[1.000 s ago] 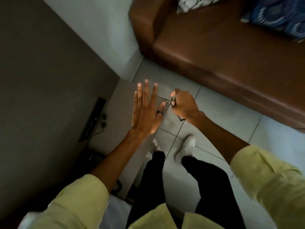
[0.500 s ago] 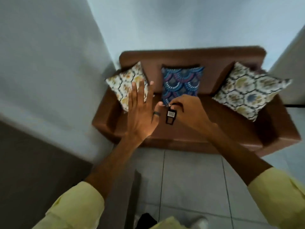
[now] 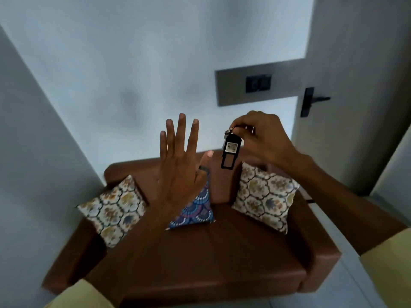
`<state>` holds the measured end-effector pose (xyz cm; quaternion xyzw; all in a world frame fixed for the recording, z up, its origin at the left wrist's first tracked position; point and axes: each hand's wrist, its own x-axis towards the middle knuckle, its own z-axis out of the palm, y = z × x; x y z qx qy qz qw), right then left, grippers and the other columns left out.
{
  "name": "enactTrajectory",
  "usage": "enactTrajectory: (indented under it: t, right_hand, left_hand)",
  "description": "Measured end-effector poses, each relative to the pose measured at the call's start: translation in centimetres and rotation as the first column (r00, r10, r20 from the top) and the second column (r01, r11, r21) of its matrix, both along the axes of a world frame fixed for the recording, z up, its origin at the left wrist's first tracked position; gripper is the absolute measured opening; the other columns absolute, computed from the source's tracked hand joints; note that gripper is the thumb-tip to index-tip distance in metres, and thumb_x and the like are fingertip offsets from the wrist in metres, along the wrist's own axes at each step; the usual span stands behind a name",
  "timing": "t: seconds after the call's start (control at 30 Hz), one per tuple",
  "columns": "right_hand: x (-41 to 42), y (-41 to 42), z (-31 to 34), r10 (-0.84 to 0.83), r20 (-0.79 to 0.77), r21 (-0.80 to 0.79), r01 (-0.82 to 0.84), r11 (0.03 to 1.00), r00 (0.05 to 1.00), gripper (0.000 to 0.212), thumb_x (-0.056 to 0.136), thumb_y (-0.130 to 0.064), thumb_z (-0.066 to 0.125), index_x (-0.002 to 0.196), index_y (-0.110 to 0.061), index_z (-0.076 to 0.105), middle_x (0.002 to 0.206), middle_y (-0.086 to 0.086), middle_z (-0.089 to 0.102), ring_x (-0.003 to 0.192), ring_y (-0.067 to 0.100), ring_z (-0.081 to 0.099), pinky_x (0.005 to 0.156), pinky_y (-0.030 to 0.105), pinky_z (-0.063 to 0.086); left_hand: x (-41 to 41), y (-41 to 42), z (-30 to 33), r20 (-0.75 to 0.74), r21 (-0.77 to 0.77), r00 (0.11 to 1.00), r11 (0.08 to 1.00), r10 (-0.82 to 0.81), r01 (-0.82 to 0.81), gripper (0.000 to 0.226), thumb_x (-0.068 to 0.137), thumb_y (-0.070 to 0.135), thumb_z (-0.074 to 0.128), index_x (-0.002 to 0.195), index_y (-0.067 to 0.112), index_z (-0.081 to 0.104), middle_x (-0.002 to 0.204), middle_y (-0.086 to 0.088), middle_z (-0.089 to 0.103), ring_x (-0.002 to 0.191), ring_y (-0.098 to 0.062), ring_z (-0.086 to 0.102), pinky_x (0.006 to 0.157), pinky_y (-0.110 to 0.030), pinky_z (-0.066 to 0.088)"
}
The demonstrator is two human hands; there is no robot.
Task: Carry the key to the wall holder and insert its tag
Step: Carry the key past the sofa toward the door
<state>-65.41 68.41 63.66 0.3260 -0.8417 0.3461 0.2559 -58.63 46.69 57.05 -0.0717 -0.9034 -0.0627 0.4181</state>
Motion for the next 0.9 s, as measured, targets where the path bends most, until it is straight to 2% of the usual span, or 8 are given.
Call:
enactTrajectory:
  t: [0.07,0.17,0.27,0.33,0.4,0.53,0.73,0.9]
  right_hand:
    - [-2.8,2.9,0.8,-0.033,-0.011,-0.008,0.033,0.999,0.999,0.012,0.093,-0.015,0.066,0.094,-0.021,0.076,0.082,-0.01,0.065,0.073,0.008,0.053,0.07,0.017,0.037]
    - [-6.5,7.5,1.9,-0.09,-0.018,-0.041,0.089,0.995,0.996,0.008,0.094,-0.014,0.065,0.092,-0.016,0.072,0.085,-0.012,0.061,0.076,0.009,0.054,0.071,0.018,0.037]
    - [-10.0,13.1,3.6,-0.147,-0.021,-0.105,0.144,0.984,0.989,0.008,0.096,-0.014,0.063,0.088,-0.015,0.068,0.086,-0.006,0.066,0.076,0.013,0.059,0.069,0.013,0.041]
    - [-11.8,16.6,4.5,-0.181,0.002,-0.119,0.18,0.976,0.984,0.008,0.095,-0.015,0.064,0.088,-0.014,0.068,0.086,-0.003,0.07,0.077,0.013,0.063,0.069,0.015,0.045]
    - [-13.6,20.6,5.2,-0.213,0.007,-0.114,0.212,0.971,0.977,0.007,0.094,-0.016,0.067,0.089,-0.013,0.071,0.087,-0.001,0.072,0.078,0.013,0.064,0.068,0.017,0.047]
    - [-16.2,28.8,5.6,-0.244,-0.052,-0.074,0.24,0.968,0.968,0.009,0.094,-0.018,0.069,0.094,-0.011,0.075,0.09,0.002,0.075,0.076,0.013,0.066,0.069,0.012,0.048]
    - [-18.6,40.8,5.0,-0.248,-0.16,-0.072,0.24,0.968,0.955,0.008,0.092,-0.015,0.071,0.095,-0.011,0.076,0.088,0.0,0.073,0.07,0.007,0.058,0.065,0.0,0.041]
    - [-21.7,48.0,5.5,-0.185,-0.19,-0.064,0.176,0.982,0.964,0.006,0.092,-0.013,0.072,0.094,-0.01,0.077,0.085,0.0,0.072,0.068,0.005,0.055,0.064,0.001,0.038]
  left_hand:
    - [-3.9,2.8,1.0,-0.029,0.022,0.999,0.999,-0.023,0.024,0.072,0.112,0.051,0.033,0.172,0.017,0.014,0.181,-0.012,0.0,0.168,-0.034,-0.011,0.137,-0.057,0.002]
    - [-9.2,7.4,2.1,-0.059,0.058,0.996,0.995,-0.073,0.076,0.072,0.112,0.052,0.034,0.172,0.017,0.014,0.181,-0.012,-0.001,0.167,-0.033,-0.013,0.137,-0.055,-0.001]
    - [-14.4,12.9,3.4,-0.085,0.004,0.986,0.99,-0.143,0.144,0.072,0.112,0.053,0.033,0.172,0.016,0.016,0.181,-0.013,0.002,0.167,-0.033,-0.012,0.137,-0.05,-0.004]
    - [-17.2,16.6,4.2,-0.085,-0.001,0.982,0.985,-0.17,0.171,0.072,0.112,0.054,0.031,0.171,0.016,0.018,0.181,-0.014,0.004,0.168,-0.034,-0.011,0.137,-0.052,-0.001]
    - [-19.7,20.8,4.9,-0.083,0.007,0.976,0.979,-0.202,0.203,0.073,0.112,0.056,0.028,0.171,0.015,0.02,0.18,-0.015,0.007,0.167,-0.035,-0.009,0.137,-0.054,0.002]
    - [-23.9,28.8,5.2,-0.103,-0.03,0.971,0.976,-0.216,0.214,0.073,0.111,0.056,0.032,0.17,0.014,0.023,0.18,-0.017,0.011,0.167,-0.041,-0.002,0.136,-0.055,0.003]
    - [-26.8,39.3,4.0,-0.14,-0.015,0.984,0.994,-0.108,0.107,0.075,0.11,0.056,0.036,0.17,0.012,0.024,0.179,-0.019,0.013,0.166,-0.043,0.003,0.136,-0.055,0.002]
    - [-28.5,44.4,4.0,-0.167,0.004,0.986,1.0,0.013,-0.012,0.075,0.11,0.059,0.029,0.17,0.014,0.025,0.179,-0.018,0.014,0.166,-0.038,-0.004,0.136,-0.059,0.005]
